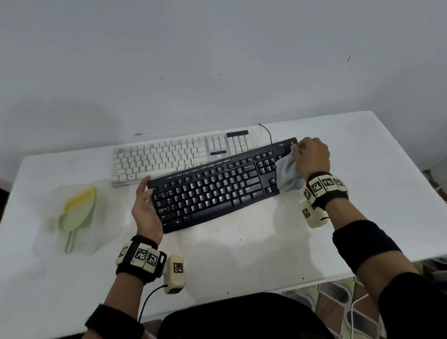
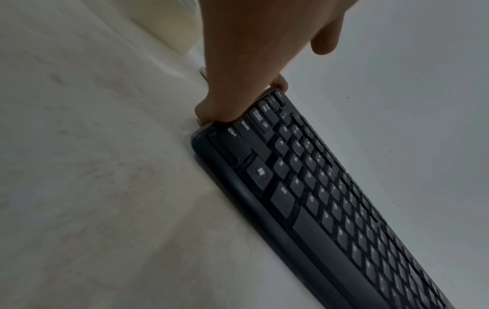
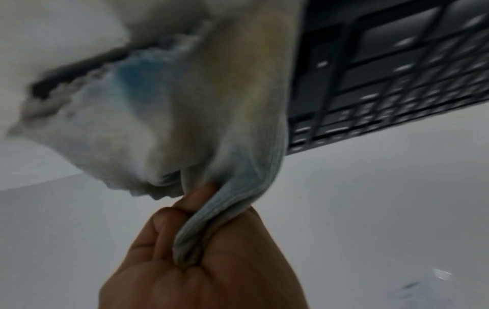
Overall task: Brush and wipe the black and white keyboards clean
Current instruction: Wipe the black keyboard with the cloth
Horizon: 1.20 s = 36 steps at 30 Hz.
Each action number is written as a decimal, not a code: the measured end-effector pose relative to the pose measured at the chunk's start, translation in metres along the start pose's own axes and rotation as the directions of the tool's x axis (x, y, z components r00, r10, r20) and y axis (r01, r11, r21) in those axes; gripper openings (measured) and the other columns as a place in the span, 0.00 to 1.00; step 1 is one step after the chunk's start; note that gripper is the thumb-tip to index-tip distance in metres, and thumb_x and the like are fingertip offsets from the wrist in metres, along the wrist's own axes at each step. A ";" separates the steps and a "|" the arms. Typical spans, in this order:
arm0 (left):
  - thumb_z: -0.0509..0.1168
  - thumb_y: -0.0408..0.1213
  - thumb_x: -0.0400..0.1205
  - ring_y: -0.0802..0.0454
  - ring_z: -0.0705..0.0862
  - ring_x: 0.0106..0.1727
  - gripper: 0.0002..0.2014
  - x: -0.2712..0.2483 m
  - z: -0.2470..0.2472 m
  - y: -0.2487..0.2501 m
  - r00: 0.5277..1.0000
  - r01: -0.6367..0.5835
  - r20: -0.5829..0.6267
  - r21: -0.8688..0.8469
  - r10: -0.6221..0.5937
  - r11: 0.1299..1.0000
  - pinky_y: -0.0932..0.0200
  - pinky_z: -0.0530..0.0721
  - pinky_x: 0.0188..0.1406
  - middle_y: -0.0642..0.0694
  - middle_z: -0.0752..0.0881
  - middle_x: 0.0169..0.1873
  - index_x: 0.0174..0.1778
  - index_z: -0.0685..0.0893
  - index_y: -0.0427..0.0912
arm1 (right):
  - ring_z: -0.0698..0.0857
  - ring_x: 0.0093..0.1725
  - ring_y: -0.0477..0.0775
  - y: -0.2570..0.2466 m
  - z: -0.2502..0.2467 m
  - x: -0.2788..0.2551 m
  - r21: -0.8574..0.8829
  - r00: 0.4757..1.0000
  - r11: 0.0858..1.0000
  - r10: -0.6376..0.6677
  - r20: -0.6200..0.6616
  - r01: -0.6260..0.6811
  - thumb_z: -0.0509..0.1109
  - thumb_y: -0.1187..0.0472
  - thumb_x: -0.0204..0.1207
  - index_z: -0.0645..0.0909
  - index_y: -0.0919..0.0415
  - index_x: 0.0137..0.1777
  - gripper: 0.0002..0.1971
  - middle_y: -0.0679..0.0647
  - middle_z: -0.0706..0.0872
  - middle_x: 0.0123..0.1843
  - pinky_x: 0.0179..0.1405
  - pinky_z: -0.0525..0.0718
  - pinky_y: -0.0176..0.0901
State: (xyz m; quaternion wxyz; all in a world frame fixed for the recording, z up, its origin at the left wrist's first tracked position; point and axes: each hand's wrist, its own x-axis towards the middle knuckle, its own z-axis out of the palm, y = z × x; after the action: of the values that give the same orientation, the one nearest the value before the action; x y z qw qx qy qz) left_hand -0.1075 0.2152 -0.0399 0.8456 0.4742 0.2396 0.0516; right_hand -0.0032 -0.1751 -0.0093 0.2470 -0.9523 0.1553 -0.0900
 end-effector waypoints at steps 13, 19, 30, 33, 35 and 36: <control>0.49 0.48 0.91 0.52 0.88 0.56 0.25 -0.004 0.001 0.002 0.999 0.019 -0.027 -0.013 -0.020 1.000 0.48 0.85 0.53 0.51 0.92 0.53 0.81 0.77 0.46 | 0.82 0.52 0.48 -0.156 0.089 -0.139 0.219 0.834 0.875 -0.480 0.273 0.432 0.67 0.56 0.85 0.82 0.58 0.57 0.07 0.50 0.83 0.57 0.60 0.82 0.40; 0.50 0.50 0.91 0.50 0.88 0.53 0.25 -0.002 -0.004 0.001 1.000 0.022 0.003 -0.040 -0.022 0.999 0.56 0.87 0.49 0.46 0.92 0.53 0.81 0.78 0.46 | 0.83 0.42 0.59 -0.201 0.121 -0.187 0.243 0.658 0.750 -0.658 0.366 0.615 0.65 0.59 0.86 0.82 0.62 0.55 0.07 0.57 0.81 0.52 0.41 0.84 0.55; 0.51 0.48 0.92 0.50 0.89 0.49 0.21 0.000 -0.005 0.005 0.999 0.034 0.032 -0.068 -0.032 0.997 0.53 0.88 0.47 0.48 0.92 0.47 0.75 0.80 0.47 | 0.86 0.46 0.63 -0.194 0.110 -0.174 0.080 0.675 0.758 -0.618 0.402 0.647 0.66 0.58 0.83 0.83 0.63 0.54 0.09 0.58 0.82 0.53 0.38 0.79 0.51; 0.52 0.49 0.91 0.49 0.89 0.50 0.23 -0.004 -0.005 0.005 0.998 0.042 0.045 -0.048 -0.040 0.998 0.57 0.88 0.44 0.45 0.92 0.50 0.78 0.79 0.47 | 0.84 0.45 0.62 -0.205 0.112 -0.180 0.146 0.581 0.687 -0.692 0.428 0.712 0.67 0.58 0.84 0.84 0.63 0.54 0.09 0.58 0.81 0.53 0.36 0.76 0.51; 0.57 0.52 0.86 0.51 0.88 0.46 0.25 -0.005 -0.006 0.006 0.997 0.053 0.061 -0.041 -0.050 0.998 0.61 0.84 0.35 0.43 0.91 0.51 0.79 0.79 0.51 | 0.84 0.44 0.62 -0.211 0.116 -0.185 0.150 0.548 0.664 -0.705 0.450 0.732 0.68 0.59 0.82 0.83 0.62 0.53 0.07 0.57 0.80 0.52 0.35 0.73 0.50; 0.58 0.53 0.82 0.53 0.88 0.42 0.28 -0.006 -0.006 0.007 0.997 0.051 0.068 -0.045 -0.048 0.998 0.62 0.82 0.31 0.44 0.91 0.49 0.79 0.79 0.51 | 0.84 0.45 0.63 -0.212 0.118 -0.186 0.147 0.550 0.668 -0.701 0.455 0.730 0.69 0.59 0.81 0.83 0.61 0.52 0.06 0.57 0.80 0.51 0.35 0.73 0.51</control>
State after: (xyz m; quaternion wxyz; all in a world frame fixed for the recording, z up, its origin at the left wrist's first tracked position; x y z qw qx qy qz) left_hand -0.1140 0.2216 -0.0345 0.8650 0.4497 0.2216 0.0201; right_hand -0.0948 0.1160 -0.0228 0.1904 -0.9303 -0.3082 0.0580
